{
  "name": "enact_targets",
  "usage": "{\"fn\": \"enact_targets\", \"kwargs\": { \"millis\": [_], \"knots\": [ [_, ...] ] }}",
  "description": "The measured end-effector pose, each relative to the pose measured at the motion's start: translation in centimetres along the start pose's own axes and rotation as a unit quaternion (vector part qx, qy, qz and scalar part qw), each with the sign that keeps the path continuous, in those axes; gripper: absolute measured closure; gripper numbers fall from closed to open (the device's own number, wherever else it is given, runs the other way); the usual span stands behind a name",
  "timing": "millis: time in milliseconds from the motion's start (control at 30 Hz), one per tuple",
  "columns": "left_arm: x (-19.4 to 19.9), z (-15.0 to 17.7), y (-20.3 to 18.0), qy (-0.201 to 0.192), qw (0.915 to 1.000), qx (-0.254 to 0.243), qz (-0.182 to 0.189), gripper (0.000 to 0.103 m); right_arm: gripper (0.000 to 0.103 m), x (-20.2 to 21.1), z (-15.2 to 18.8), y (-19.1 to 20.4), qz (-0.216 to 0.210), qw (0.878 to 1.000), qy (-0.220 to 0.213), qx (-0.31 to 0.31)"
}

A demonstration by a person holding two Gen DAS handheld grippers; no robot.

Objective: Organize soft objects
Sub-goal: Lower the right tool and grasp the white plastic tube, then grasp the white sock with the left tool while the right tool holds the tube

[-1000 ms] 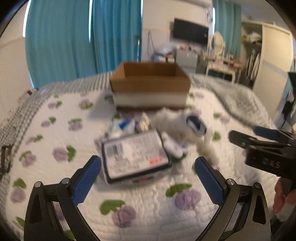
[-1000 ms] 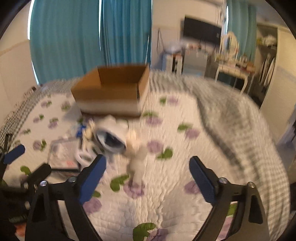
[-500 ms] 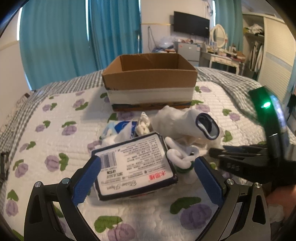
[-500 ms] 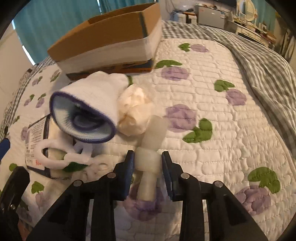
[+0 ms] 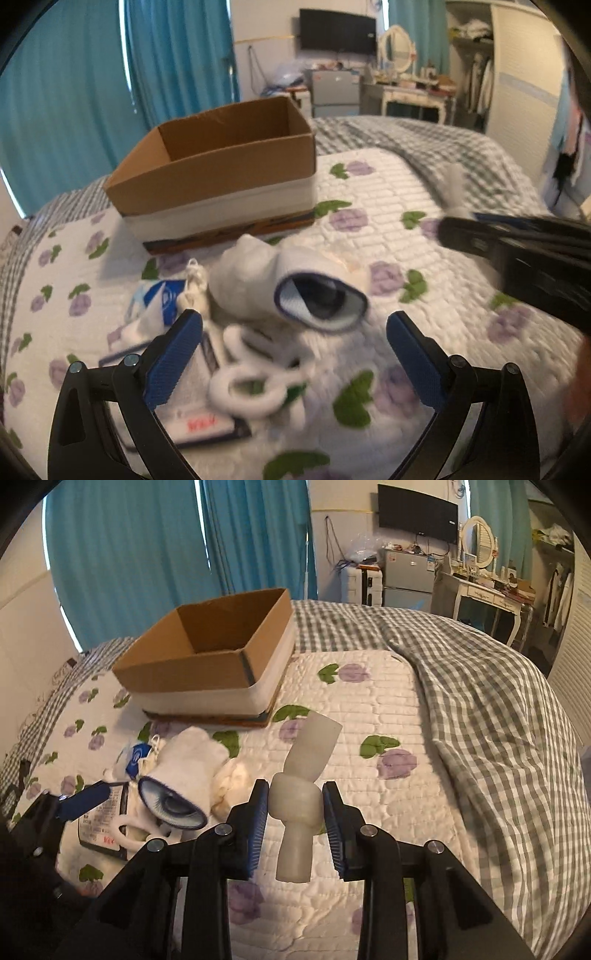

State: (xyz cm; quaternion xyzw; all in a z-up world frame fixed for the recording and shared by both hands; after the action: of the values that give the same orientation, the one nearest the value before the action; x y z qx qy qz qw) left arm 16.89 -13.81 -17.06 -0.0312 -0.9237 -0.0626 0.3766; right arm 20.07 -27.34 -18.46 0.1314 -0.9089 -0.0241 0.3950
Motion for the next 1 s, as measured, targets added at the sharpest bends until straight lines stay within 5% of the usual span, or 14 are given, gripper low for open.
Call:
{"fn": "enact_targets", "kwargs": {
  "millis": [167, 233, 300, 500, 700, 1000],
  "knots": [
    [-2.1, -1.3, 1.1, 0.008, 0.9995, 0.026, 0.014, 0.003, 0.073, -0.4, 0.4, -1.2, -0.02, 1.0, 0.004, -0.024],
    [-2.6, -1.4, 1.2, 0.011, 0.9995, 0.023, 0.019, 0.015, 0.073, -0.6, 0.5, -1.3, -0.025, 0.999, 0.005, -0.027],
    [-3.4, -1.0, 0.9, 0.034, 0.9986, 0.016, 0.037, 0.047, 0.073, -0.8, 0.5, -1.4, -0.024, 0.999, 0.009, -0.028],
    [-2.5, -1.0, 1.2, 0.034, 0.9982, 0.007, 0.049, 0.067, 0.073, -1.0, 1.0, -1.2, -0.018, 1.0, 0.012, -0.022],
    [2.1, -2.4, 2.7, -0.004, 0.998, 0.006, 0.062, 0.069, 0.073, 1.3, 0.3, 0.3, -0.025, 1.0, -0.003, -0.01],
    [11.3, -8.8, 5.7, -0.11, 0.9917, -0.001, 0.066, 0.068, 0.073, 9.4, -6.1, 5.6, -0.023, 0.995, -0.081, 0.058]
  ]
}}
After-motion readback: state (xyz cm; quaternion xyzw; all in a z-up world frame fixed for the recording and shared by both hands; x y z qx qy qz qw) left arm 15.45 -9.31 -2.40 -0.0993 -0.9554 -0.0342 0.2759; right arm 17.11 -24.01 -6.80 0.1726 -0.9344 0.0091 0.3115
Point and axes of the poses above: each gripper's, at about its wrist camera, not at the fingertips, and x roughly against the way its jaws point, y to its left, z to its underside, the point moved 7 cm from there along -x, roughly the way its jaws point, and after that the axes turned 2 degrees about -z, right-handed, at the moved point
